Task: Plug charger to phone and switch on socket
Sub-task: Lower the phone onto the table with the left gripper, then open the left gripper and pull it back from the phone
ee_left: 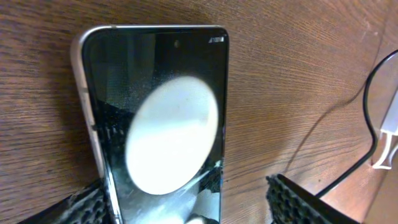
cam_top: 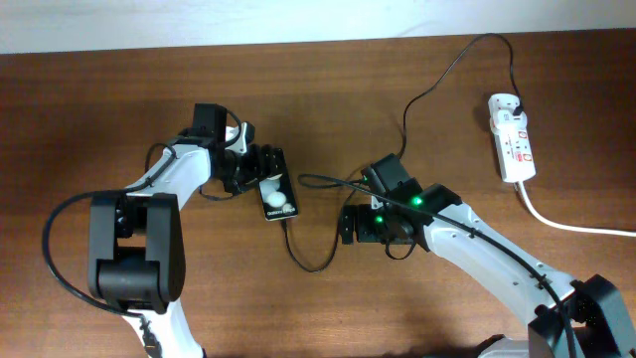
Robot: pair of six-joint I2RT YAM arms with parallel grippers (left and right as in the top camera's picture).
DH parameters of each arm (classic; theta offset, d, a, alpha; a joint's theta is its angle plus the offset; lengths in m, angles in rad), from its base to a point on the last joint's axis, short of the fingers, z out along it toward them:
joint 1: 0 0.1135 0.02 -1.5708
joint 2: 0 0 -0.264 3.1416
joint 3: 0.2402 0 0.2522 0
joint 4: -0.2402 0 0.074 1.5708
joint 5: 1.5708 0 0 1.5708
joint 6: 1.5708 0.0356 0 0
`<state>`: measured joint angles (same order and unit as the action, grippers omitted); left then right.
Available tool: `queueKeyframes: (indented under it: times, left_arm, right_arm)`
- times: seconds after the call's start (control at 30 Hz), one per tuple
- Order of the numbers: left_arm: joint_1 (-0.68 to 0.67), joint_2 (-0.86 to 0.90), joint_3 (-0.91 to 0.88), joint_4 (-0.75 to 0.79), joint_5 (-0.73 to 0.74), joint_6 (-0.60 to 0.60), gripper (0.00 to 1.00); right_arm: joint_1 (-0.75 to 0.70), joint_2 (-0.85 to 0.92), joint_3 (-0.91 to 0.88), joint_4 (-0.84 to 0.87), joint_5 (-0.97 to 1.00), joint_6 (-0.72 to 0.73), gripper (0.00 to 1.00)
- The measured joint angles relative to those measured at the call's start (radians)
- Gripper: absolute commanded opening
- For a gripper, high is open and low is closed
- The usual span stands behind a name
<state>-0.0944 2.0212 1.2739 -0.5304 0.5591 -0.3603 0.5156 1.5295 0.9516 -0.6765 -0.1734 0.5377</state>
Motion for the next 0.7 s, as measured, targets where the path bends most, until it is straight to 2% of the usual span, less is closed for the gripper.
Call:
queueKeyframes:
  times: [0.1,0.5,0.7]
  left_arm:
    - [0.001,-0.004,0.003,0.001,-0.002,0.001,1.0]
    - [0.05,-0.009,0.008,-0.013,0.002,0.001,0.99]
    - [0.124,-0.01,0.009,-0.032,0.006,0.0,0.99]
  right_arm:
    - [0.0,0.0,0.0,0.0,0.0,0.0,0.99]
    - [0.0,0.0,0.0,0.0,0.0,0.0,0.99]
    - [0.0,0.0,0.0,0.0,0.0,0.0,0.99]
